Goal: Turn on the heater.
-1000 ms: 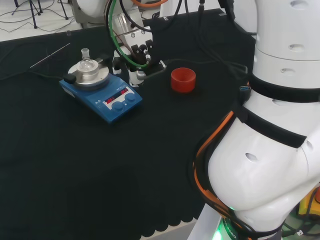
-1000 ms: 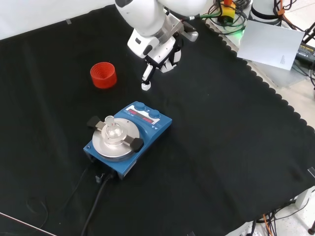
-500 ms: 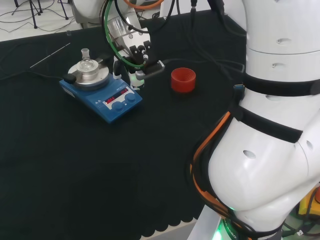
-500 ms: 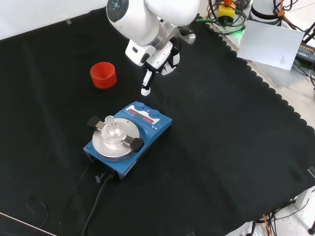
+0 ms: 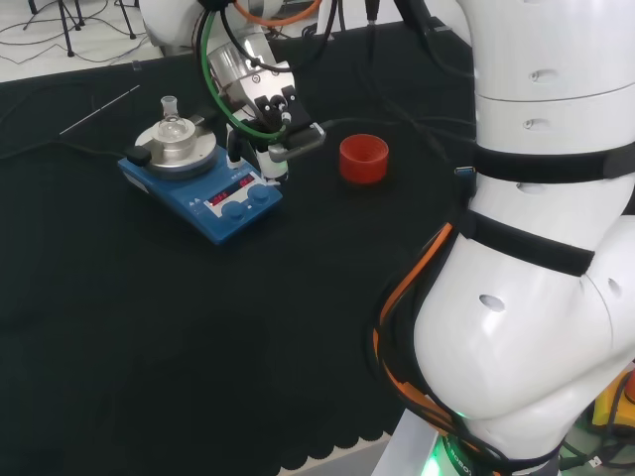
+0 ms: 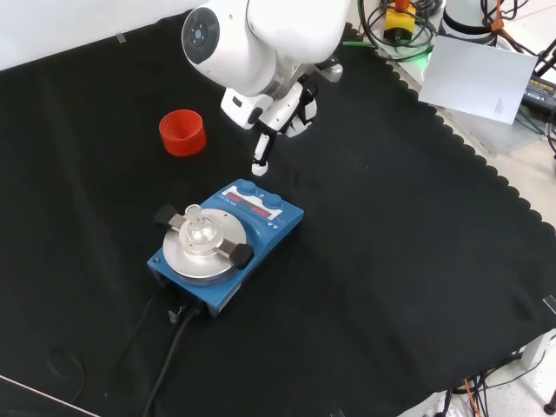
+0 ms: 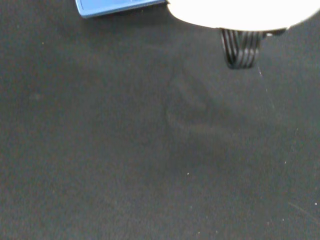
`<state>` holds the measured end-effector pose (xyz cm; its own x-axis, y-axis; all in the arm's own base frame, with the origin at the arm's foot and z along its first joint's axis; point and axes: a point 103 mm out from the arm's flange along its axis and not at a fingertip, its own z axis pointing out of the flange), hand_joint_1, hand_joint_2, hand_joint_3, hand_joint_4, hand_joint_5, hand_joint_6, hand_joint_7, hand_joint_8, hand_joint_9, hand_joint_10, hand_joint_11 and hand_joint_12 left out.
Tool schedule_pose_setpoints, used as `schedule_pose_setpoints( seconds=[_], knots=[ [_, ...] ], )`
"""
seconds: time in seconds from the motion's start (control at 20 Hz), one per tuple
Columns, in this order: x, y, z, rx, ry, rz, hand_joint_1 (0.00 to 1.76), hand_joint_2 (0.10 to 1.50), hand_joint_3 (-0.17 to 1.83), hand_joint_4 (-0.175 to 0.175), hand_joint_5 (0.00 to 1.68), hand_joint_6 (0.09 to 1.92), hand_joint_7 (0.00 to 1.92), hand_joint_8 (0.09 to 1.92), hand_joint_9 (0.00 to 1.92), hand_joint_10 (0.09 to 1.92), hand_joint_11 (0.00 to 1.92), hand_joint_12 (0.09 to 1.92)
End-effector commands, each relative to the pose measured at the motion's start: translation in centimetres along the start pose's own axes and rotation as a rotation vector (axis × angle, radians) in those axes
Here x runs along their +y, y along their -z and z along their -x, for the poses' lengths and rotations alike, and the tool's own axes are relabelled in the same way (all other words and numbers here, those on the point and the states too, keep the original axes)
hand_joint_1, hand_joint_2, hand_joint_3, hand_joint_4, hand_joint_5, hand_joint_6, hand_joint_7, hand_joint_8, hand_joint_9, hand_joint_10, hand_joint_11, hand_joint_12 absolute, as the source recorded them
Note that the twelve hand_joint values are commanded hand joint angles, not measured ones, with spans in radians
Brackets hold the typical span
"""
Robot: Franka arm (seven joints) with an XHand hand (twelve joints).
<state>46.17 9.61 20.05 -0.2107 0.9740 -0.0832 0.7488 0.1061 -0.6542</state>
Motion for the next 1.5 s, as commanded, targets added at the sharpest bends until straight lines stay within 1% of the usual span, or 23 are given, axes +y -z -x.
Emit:
schedule_pose_setpoints(
  seconds=[0.05, 0.4, 0.85, 1.5],
  knots=[
    [0.1, -0.4, -0.3, -0.01, 0.008, -0.017, 1.57, 0.53, 1.27, -0.003, 0.38, 0.18, 1.78, 1.83, 1.87, 1.66, 1.72, 1.52],
    [-0.1, -0.8, -1.1, -0.018, 0.022, -0.029, 1.57, 0.52, 1.28, 0.0, 0.38, 0.17, 1.78, 1.83, 1.87, 1.66, 1.72, 1.52],
    [0.4, -1.7, -1.8, -0.023, 0.036, -0.052, 1.57, 0.52, 1.28, 0.002, 0.39, 0.15, 1.78, 1.83, 1.87, 1.66, 1.72, 1.52],
    [1.8, -2.6, -1.7, -0.014, 0.046, -0.079, 1.57, 0.52, 1.28, 0.004, 0.4, 0.13, 1.78, 1.83, 1.87, 1.66, 1.73, 1.52]
  ],
)
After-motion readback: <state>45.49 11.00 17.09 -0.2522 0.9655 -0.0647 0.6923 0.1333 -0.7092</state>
